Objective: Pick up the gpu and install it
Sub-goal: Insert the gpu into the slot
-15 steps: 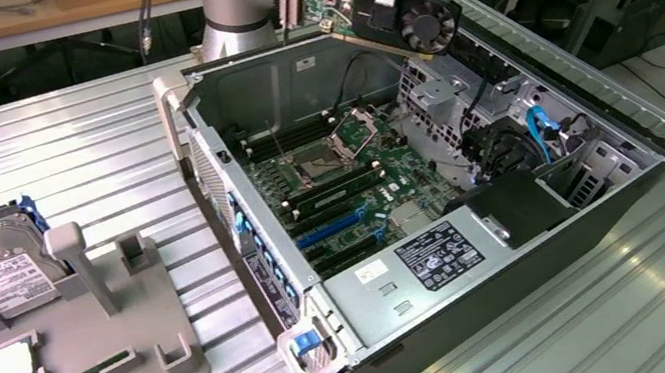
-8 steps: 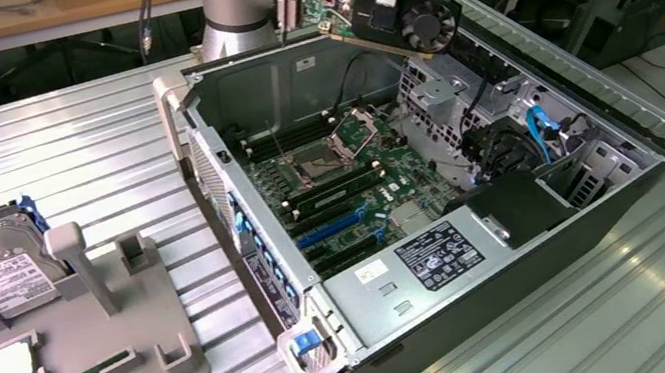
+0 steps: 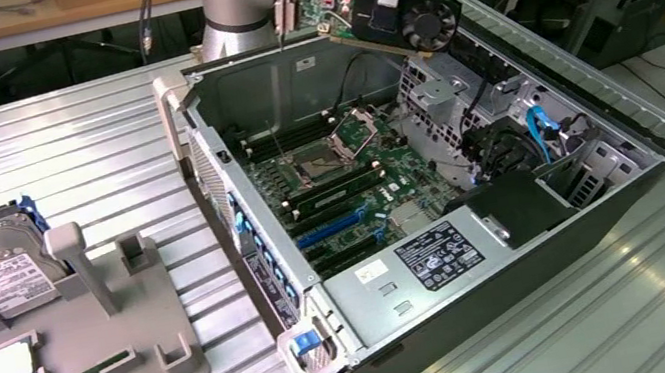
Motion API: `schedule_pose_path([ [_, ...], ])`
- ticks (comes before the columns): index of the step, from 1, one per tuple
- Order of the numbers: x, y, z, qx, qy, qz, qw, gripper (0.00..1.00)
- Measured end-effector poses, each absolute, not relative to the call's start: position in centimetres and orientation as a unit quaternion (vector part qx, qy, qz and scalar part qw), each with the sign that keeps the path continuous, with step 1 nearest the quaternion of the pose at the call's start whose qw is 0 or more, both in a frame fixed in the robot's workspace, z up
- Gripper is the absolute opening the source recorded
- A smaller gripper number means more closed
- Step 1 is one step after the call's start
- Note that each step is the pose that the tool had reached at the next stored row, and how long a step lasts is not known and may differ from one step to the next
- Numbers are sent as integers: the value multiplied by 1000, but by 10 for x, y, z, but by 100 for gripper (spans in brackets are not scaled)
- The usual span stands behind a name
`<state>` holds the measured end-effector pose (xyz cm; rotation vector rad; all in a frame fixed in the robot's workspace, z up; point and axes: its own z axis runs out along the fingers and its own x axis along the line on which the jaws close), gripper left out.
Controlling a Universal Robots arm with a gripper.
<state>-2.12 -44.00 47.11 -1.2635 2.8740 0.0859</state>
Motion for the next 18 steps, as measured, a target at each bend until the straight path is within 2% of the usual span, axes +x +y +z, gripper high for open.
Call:
schedule_pose_path([
  [18,-21,-440,471,-463,886,27,-1,27],
])
